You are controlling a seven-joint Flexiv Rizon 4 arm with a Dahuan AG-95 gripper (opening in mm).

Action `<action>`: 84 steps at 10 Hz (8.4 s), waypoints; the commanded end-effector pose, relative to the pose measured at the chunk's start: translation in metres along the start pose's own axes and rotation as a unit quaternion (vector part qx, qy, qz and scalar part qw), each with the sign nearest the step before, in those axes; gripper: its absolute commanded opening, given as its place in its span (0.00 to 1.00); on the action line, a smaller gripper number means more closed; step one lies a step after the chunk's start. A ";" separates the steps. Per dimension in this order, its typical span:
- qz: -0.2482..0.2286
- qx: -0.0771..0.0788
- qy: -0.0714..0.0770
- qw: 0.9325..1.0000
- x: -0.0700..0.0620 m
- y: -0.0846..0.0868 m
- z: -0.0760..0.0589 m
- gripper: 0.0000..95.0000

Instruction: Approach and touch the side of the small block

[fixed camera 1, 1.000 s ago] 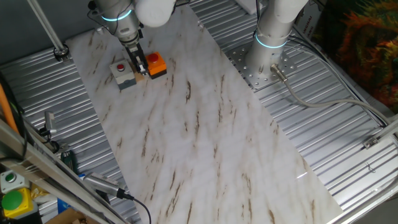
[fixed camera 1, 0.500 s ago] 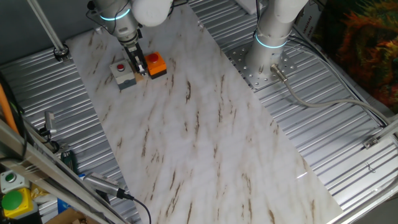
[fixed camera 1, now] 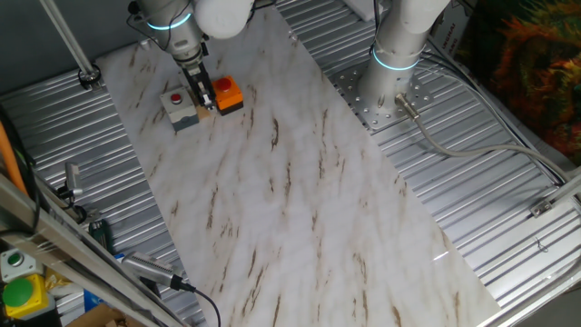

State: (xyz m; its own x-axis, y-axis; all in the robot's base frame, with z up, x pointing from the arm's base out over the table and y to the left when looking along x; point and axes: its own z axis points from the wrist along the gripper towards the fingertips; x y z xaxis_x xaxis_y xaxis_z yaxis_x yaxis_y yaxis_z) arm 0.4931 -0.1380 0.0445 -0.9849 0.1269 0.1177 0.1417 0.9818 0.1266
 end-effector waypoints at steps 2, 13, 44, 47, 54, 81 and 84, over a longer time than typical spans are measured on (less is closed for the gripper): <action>-0.002 0.001 -0.001 1.000 0.001 0.000 0.000 0.00; -0.008 0.047 0.001 0.999 0.003 -0.004 0.002 0.00; -0.122 0.047 -0.008 0.991 0.005 -0.010 0.004 0.00; -0.120 0.048 -0.008 0.992 0.005 -0.011 0.004 0.00; -0.127 0.053 -0.010 0.990 0.005 -0.012 0.004 0.00; -0.116 0.050 -0.006 0.992 0.005 -0.012 -0.004 0.00; -0.105 0.049 -0.006 0.993 0.005 -0.002 -0.013 0.00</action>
State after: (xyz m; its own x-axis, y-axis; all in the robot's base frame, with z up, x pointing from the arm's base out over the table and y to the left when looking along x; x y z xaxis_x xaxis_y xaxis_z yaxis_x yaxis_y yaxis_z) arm 0.4902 -0.1384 0.0606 -0.9929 -0.0792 0.0884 -0.0752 0.9960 0.0483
